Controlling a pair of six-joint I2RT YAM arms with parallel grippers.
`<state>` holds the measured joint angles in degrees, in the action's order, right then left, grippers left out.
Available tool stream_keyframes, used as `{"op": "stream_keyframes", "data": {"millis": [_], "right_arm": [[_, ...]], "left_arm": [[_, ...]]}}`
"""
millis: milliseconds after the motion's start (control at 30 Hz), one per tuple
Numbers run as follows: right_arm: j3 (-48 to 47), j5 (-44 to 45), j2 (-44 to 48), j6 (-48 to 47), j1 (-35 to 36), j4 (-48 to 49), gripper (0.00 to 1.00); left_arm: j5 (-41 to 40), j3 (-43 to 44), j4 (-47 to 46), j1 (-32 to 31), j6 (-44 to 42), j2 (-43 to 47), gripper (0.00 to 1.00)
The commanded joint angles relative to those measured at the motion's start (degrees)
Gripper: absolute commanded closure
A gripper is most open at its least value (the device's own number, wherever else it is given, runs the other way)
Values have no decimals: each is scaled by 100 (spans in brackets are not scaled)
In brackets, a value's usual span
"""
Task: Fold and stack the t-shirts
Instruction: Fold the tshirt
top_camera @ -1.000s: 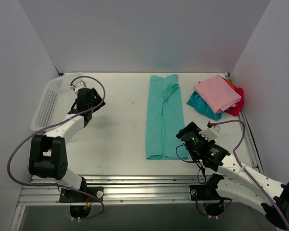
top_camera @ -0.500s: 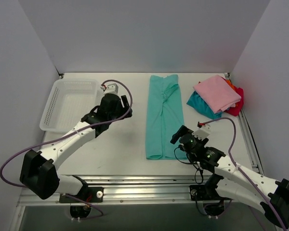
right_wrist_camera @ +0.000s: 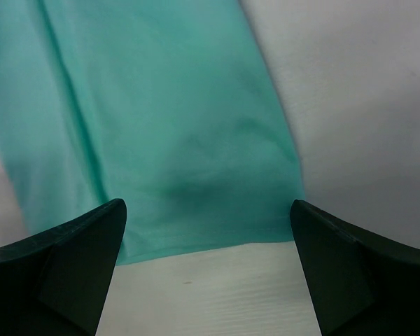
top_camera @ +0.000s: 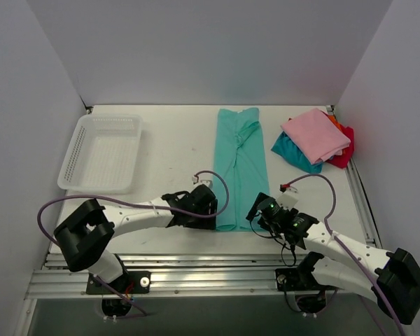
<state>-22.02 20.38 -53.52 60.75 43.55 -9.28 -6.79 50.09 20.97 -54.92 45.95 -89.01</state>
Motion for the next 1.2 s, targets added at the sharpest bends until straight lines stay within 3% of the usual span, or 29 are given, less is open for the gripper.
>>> {"op": "stream_keyframes", "data": {"millis": [0, 300, 500, 700, 1167], "right_arm": [[-285, 483, -282, 418, 39, -1003, 0], [-505, 748, -247, 868, 312, -1594, 0], [-584, 836, -458, 1044, 522, -1735, 0], [-523, 871, -528, 1185, 567, -1578, 1], [-391, 827, -493, 1228, 523, -1348, 4]], "left_arm": [[195, -165, -154, -484, 484, 191, 28], [3, -816, -840, -740, 1038, 507, 29], [-586, -886, -699, -749, 924, 1262, 29], [-921, -1440, -1595, -722, 661, 1949, 29], [-385, -1563, -3301, -547, 880, -54, 30]]}}
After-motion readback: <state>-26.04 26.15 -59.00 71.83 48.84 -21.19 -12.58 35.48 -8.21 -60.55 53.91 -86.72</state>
